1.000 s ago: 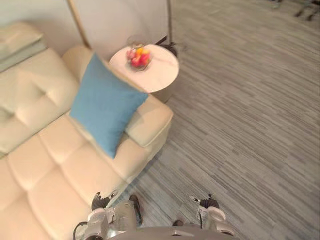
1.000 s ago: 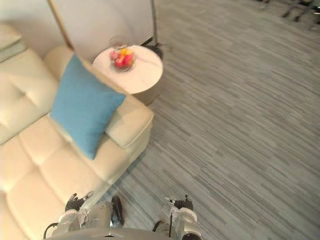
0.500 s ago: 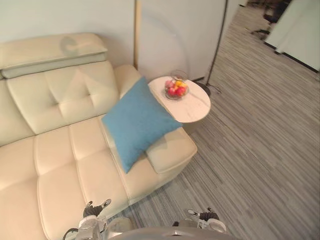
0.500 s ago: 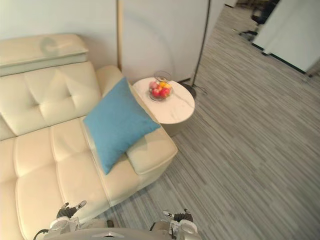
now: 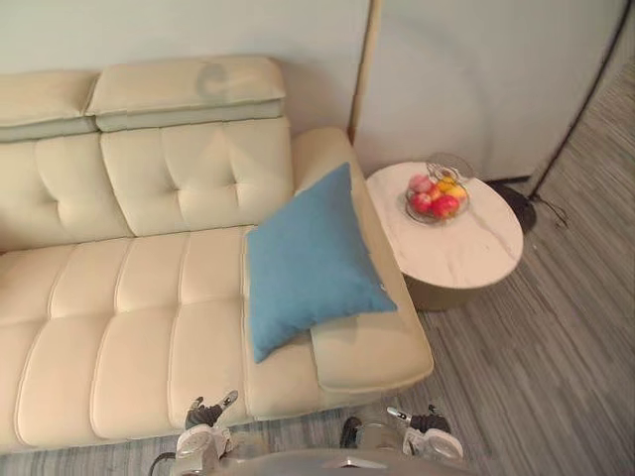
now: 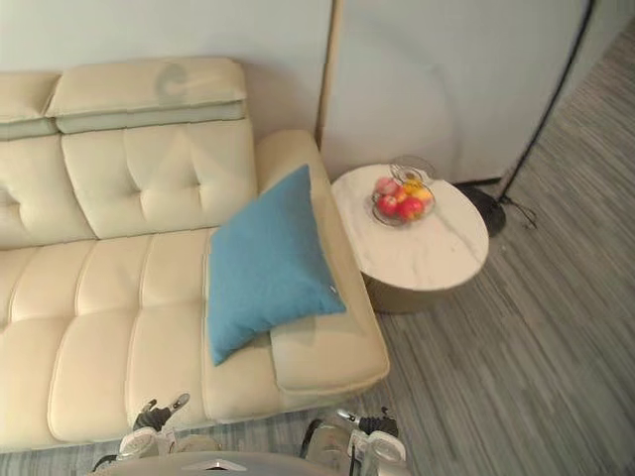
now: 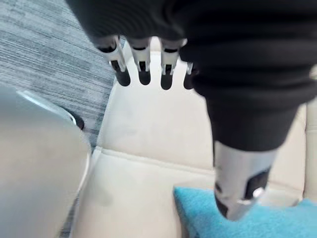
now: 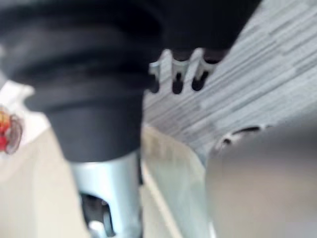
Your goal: Pick up cushions and gather them together orderly.
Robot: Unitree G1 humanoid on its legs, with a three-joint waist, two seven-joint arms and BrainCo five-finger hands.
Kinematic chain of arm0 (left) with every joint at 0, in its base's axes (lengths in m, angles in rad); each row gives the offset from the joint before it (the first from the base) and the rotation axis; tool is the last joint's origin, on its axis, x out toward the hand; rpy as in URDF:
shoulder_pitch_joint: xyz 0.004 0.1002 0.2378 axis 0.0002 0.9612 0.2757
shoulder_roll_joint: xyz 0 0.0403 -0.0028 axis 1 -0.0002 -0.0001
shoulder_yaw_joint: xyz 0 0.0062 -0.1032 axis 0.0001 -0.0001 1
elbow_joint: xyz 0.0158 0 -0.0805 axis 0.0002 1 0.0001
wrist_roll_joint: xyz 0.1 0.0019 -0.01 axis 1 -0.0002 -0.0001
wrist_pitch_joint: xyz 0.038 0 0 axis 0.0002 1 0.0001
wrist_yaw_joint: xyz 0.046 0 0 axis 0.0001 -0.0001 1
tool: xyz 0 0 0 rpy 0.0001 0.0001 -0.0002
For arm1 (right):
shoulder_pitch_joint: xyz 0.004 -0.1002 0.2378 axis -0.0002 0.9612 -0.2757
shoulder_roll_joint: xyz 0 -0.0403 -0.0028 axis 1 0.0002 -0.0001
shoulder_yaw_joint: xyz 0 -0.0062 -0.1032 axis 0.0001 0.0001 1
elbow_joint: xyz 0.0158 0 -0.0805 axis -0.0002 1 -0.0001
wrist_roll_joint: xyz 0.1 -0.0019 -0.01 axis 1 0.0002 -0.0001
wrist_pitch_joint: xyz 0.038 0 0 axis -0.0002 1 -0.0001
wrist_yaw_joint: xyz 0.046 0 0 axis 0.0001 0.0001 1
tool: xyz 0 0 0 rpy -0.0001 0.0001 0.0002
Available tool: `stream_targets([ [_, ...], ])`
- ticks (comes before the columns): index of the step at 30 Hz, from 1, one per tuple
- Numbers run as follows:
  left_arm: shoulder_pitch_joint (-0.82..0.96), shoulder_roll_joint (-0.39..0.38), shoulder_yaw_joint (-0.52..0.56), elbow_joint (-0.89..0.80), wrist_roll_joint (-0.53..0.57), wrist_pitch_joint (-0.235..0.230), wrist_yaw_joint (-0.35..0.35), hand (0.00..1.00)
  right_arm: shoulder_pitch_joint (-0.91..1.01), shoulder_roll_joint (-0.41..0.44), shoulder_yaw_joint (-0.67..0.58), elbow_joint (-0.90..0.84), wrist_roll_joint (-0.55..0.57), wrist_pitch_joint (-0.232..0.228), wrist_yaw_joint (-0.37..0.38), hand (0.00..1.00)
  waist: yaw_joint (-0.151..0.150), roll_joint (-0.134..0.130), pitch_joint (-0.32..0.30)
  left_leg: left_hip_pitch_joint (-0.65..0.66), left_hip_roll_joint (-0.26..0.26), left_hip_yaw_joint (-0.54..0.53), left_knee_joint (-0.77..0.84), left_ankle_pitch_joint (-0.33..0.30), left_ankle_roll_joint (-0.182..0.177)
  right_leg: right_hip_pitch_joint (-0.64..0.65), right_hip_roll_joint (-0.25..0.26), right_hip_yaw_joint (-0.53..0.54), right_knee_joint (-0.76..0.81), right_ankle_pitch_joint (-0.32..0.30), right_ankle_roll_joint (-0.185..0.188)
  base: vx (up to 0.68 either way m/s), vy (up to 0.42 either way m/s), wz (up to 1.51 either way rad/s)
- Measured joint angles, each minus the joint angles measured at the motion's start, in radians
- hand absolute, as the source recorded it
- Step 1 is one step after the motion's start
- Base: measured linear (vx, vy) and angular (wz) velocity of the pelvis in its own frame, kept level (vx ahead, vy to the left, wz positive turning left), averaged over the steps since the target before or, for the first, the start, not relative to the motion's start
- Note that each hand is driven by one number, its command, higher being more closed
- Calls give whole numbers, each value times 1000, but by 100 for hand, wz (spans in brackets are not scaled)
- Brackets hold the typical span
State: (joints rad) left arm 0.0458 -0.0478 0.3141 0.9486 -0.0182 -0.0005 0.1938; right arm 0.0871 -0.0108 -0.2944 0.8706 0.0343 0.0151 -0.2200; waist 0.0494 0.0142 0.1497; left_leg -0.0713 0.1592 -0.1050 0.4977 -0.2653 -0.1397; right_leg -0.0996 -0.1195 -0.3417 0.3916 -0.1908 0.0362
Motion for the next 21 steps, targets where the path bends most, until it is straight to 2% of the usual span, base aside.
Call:
stream_targets([
  [1,-4,8,-1,-5,0,0,0,0,-5,6,0,-9,0,0,-1,0,4,2,-1,-52,19,60,89,8,-14,13,-1,-6,1,-3,-6,157,10,59],
  [2,4,15,-3,-5,-1,0,1,0,-10,10,-1,-15,5,0,-1,0,8,-13,10,-67,45,139,110,-16,-6,36,-6,-7,-11,-4,-6,179,28,47],
  [3,-2,17,-11,-6,-1,0,2,0,-11,10,-4,-30,9,0,-1,0,4,-13,9,-68,47,210,68,-26,11,52,-15,-11,-17,-4,-6,148,53,44],
  [4,-4,13,-33,-6,-1,0,3,0,-14,6,-13,-37,10,2,-8,0,-2,0,-1,-65,42,262,-24,12,47,51,-19,-27,-12,0,1,170,85,44],
  [5,-1,15,-51,-3,0,-1,2,0,-13,8,-35,-33,11,5,-15,0,-5,-8,-5,-38,23,278,-73,13,55,47,-23,-22,-12,-4,11,152,104,33],
  [7,-6,59,-100,0,1,-3,1,0,-11,13,-24,-33,9,5,-7,0,-4,-54,1,-18,-19,295,-138,46,72,29,-54,13,-17,12,23,107,105,3],
  [8,-6,65,-103,7,1,-1,1,0,-14,14,-24,-34,8,5,-8,0,-4,-59,0,-14,-19,298,-138,46,72,31,-53,22,-24,19,23,67,96,-17],
  [12,-1,67,-121,6,-1,0,4,0,0,22,-24,-124,-2,3,-17,0,-4,-61,-6,45,-23,332,-183,53,80,70,-39,75,-93,68,31,51,72,-27],
  [17,6,67,-121,4,-21,0,22,0,9,21,-32,-345,-50,2,-56,0,-21,-61,-25,85,-29,368,-285,111,83,82,-13,138,-205,160,33,-23,34,-27],
  [21,19,69,-121,-1,-20,0,22,0,28,19,-33,-468,-92,1,-75,0,-26,-61,-29,127,-32,387,-330,124,79,101,1,175,-242,181,35,-77,-3,-26],
])
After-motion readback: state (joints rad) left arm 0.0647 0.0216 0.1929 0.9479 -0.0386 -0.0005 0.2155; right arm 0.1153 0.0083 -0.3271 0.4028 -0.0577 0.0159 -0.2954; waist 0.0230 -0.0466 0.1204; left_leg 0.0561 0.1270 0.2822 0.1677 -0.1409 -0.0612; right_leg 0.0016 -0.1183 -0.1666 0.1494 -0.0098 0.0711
